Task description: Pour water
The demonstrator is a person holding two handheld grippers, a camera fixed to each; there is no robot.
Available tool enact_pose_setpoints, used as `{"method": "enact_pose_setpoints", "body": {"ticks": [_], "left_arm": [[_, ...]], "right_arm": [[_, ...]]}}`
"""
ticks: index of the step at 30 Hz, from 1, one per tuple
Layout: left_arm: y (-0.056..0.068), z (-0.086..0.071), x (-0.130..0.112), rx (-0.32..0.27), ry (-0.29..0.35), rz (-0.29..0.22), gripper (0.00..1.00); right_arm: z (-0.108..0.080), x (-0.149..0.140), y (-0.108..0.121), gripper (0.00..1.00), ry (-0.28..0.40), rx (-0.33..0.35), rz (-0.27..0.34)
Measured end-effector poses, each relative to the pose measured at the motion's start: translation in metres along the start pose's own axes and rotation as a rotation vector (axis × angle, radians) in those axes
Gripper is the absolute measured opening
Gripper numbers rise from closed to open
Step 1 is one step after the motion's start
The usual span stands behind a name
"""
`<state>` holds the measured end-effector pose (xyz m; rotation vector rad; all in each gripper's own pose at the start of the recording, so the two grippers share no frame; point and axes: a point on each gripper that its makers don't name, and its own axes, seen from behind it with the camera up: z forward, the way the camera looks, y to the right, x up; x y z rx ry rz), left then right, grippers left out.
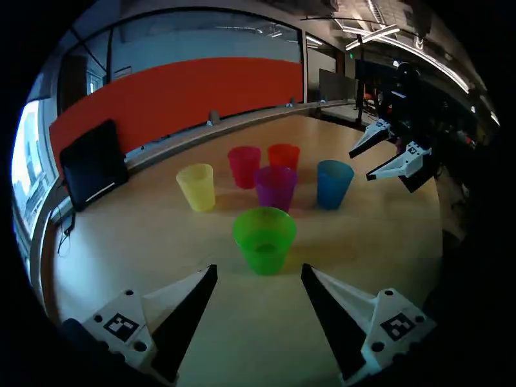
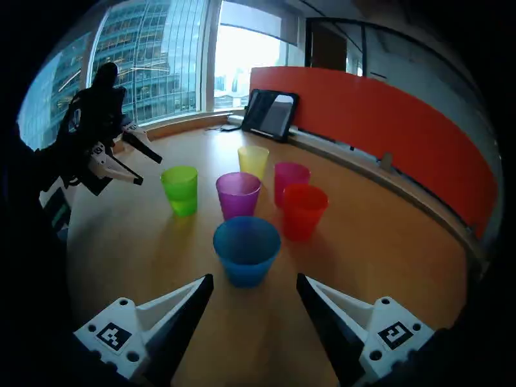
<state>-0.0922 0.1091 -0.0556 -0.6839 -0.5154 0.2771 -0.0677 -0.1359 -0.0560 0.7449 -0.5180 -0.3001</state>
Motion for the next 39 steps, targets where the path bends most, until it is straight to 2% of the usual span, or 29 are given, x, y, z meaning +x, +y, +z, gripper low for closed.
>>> {"method": "enact_pose_setpoints", "body": {"ticks": [5, 12, 24, 30, 39], "left_arm": [[-0.013, -0.015, 0.014, 0.079, 0.082, -0.022, 0.97], [-0.038, -0.042, 0.044, 0.212, 0.237, -0.08, 0.97], [-0.056, -0.084, 0.099, 0.391, 0.497, -0.145, 0.97], [-0.06, -0.095, 0.112, 0.475, 0.58, -0.149, 0.97], [-0.07, -0.11, 0.114, 0.623, 0.639, -0.149, 0.97]], "right_arm": [[-0.011, 0.008, 0.009, 1.0, 0.069, -0.068, 0.019], [-0.028, 0.025, 0.021, 1.0, 0.176, -0.165, 0.047], [-0.064, 0.067, 0.059, 1.0, 0.368, -0.383, 0.096], [-0.083, 0.088, 0.076, 1.0, 0.476, -0.48, 0.129], [-0.109, 0.1, 0.099, 1.0, 0.599, -0.606, 0.204]]}}
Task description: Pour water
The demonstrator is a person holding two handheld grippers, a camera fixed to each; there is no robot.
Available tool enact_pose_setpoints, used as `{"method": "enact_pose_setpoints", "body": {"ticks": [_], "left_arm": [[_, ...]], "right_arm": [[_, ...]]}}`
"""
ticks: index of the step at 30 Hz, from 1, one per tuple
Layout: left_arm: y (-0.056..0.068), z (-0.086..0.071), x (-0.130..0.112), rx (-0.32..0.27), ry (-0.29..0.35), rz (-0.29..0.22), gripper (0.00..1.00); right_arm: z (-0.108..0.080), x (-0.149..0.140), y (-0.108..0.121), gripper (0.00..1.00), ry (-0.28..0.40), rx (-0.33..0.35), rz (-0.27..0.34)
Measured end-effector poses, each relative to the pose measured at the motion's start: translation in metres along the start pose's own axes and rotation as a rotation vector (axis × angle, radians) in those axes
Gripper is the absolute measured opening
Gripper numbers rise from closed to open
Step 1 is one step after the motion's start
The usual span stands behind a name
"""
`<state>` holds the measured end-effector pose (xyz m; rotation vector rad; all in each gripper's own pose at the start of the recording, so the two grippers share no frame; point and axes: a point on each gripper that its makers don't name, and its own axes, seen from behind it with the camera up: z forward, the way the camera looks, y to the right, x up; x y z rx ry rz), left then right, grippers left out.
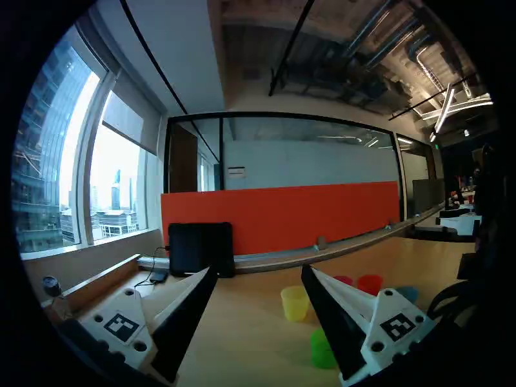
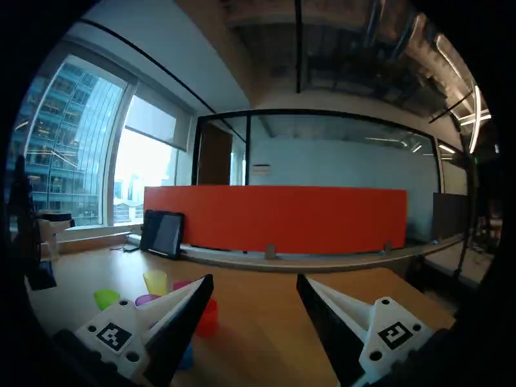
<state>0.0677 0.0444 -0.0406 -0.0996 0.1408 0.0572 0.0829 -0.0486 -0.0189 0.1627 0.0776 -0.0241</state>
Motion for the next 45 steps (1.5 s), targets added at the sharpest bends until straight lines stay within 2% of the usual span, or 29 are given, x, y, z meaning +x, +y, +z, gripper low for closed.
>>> {"method": "enact_pose_setpoints", "body": {"ticks": [5, 9, 17, 23, 29, 35, 45], "left_arm": [[-0.011, -0.002, 0.004, 0.07, 0.022, 0.0, 0.97], [-0.015, -0.003, -0.004, 0.105, 0.012, -0.01, 0.97], [-0.018, 0.003, -0.02, 0.12, -0.023, -0.043, 0.97], [-0.019, 0.005, -0.023, 0.133, -0.022, -0.02, 0.97], [-0.021, 0.007, -0.024, 0.147, -0.011, 0.006, 0.97], [-0.023, 0.006, -0.03, 0.158, -0.004, 0.004, 0.97], [-0.029, 0.0, -0.055, 0.177, -0.02, 0.004, 0.97]], "right_arm": [[-0.002, 0.007, 0.015, 1.0, 0.036, -0.079, -0.002], [-0.004, 0.01, 0.022, 1.0, 0.048, -0.123, -0.008], [-0.008, 0.008, 0.028, 1.0, 0.049, -0.156, -0.026], [-0.011, 0.004, 0.039, 1.0, 0.048, -0.201, -0.046], [-0.014, -0.006, 0.04, 1.0, 0.031, -0.211, -0.056], [-0.015, -0.012, 0.038, 1.0, 0.019, -0.209, -0.043], [-0.015, -0.014, 0.031, 1.0, 0.01, -0.197, -0.03]]}}
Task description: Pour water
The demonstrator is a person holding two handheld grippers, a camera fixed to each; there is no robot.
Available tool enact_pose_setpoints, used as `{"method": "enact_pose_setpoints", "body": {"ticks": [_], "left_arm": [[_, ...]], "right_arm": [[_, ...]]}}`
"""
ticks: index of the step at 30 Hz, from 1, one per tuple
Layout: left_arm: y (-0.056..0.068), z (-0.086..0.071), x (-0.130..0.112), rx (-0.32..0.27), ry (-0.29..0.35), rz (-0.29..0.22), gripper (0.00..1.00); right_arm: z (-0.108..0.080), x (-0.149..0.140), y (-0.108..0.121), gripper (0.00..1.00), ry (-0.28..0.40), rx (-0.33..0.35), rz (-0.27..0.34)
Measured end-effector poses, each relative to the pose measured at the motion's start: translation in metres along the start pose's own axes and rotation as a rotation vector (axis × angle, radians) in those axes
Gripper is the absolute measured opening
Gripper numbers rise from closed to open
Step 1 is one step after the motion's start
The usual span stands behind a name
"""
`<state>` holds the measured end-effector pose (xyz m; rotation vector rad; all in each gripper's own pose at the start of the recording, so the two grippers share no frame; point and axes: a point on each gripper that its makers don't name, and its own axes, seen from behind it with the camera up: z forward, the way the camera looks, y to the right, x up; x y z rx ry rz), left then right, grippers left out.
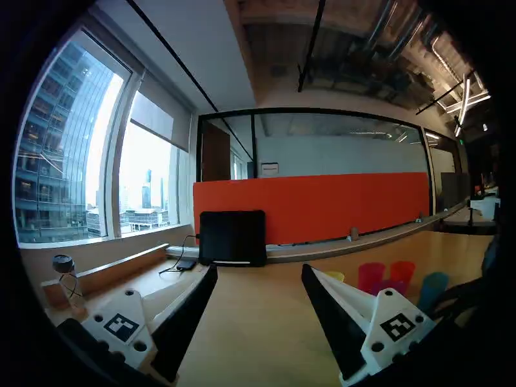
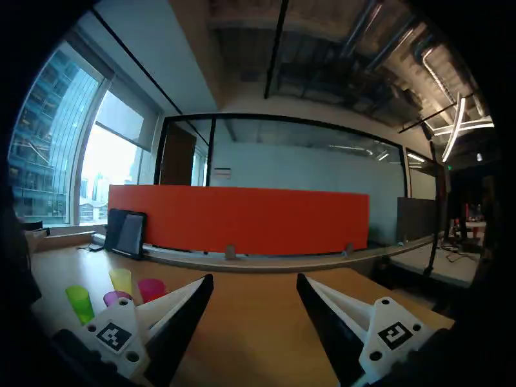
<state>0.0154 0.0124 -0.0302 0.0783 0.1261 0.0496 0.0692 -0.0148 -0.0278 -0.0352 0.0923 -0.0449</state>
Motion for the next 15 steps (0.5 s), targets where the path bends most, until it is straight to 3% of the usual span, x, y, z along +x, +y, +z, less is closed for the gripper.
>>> {"method": "enact_pose_setpoints", "body": {"ticks": [15], "left_arm": [[-0.007, 0.003, -0.04, 0.009, -0.054, -0.021, 0.97]], "right_arm": [[0.0, 0.005, -0.007, 1.0, -0.003, 0.005, -0.002]]}}
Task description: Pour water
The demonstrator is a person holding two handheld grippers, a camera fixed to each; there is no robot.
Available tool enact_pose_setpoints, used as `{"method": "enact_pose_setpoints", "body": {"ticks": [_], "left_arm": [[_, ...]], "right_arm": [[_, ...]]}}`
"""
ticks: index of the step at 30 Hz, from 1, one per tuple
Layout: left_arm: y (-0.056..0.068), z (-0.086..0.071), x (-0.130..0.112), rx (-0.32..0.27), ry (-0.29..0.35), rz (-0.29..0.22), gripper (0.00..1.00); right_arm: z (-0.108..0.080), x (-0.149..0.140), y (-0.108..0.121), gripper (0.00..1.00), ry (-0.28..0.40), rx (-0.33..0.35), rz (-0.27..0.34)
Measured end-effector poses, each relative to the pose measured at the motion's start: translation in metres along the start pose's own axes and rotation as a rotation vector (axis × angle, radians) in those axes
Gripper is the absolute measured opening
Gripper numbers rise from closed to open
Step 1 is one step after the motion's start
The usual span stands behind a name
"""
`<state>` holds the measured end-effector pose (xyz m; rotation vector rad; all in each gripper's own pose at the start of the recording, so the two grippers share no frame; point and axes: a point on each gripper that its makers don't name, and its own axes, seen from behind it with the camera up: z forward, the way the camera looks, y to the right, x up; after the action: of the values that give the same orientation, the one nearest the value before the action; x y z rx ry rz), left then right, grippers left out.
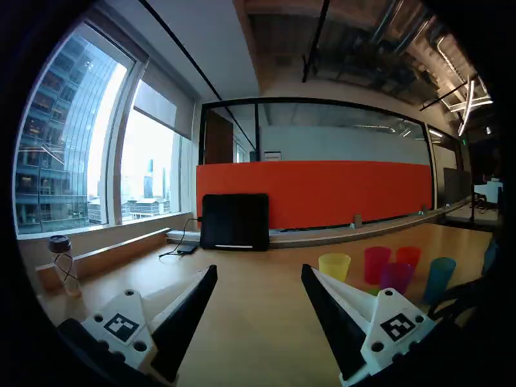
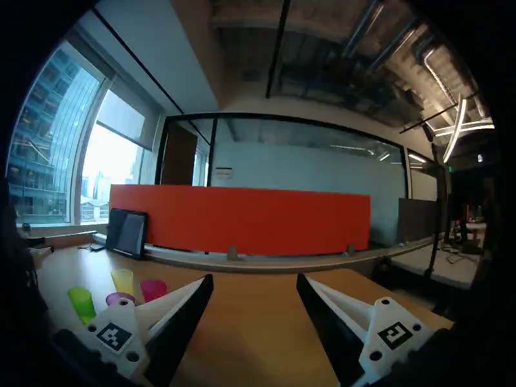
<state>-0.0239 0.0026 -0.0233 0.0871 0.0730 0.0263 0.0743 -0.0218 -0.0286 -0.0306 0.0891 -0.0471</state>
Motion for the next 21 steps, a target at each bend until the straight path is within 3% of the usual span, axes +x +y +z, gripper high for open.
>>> {"method": "enact_pose_setpoints", "body": {"ticks": [21], "left_arm": [[0.0, 0.008, -0.02, -0.02, -0.036, -0.033, 0.97]], "right_arm": [[0.001, 0.005, -0.009, 1.0, 0.005, 0.01, 0.001]]}}
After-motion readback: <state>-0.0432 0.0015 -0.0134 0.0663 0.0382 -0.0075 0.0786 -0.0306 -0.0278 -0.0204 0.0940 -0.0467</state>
